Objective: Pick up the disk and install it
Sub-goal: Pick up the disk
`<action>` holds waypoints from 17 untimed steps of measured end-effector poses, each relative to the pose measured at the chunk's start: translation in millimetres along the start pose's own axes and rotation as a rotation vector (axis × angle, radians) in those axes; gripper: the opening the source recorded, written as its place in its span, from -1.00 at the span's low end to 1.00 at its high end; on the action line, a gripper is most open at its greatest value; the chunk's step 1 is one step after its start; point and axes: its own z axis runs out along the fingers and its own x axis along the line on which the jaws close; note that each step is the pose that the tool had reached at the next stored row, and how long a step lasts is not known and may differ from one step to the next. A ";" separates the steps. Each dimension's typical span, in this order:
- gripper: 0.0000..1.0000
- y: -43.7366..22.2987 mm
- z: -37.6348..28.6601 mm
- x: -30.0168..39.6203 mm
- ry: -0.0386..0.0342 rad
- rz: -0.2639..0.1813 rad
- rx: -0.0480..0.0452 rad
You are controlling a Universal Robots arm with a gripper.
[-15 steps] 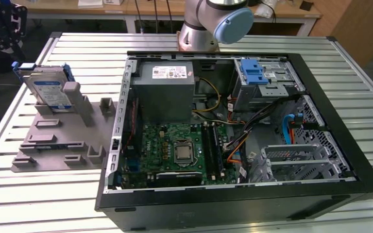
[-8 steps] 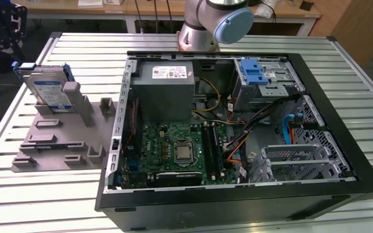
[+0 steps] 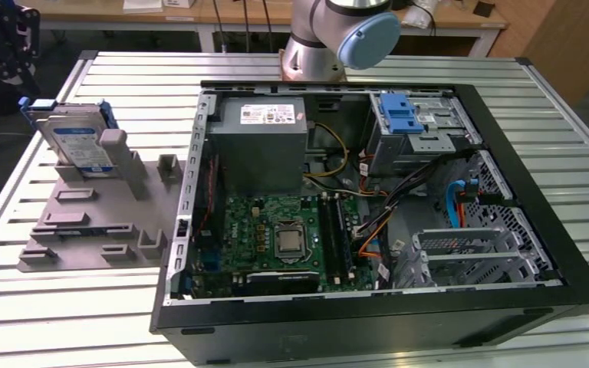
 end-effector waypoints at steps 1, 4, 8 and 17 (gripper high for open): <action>-0.79 0.0 0.1 0.0 0.0000 -0.007 0.0004; -0.79 0.0 0.2 0.0 -0.0002 -0.009 0.0010; -0.77 0.0 0.2 0.0 -0.0002 -0.009 0.0011; 0.05 0.0 0.5 0.0 -0.0002 -0.009 0.0011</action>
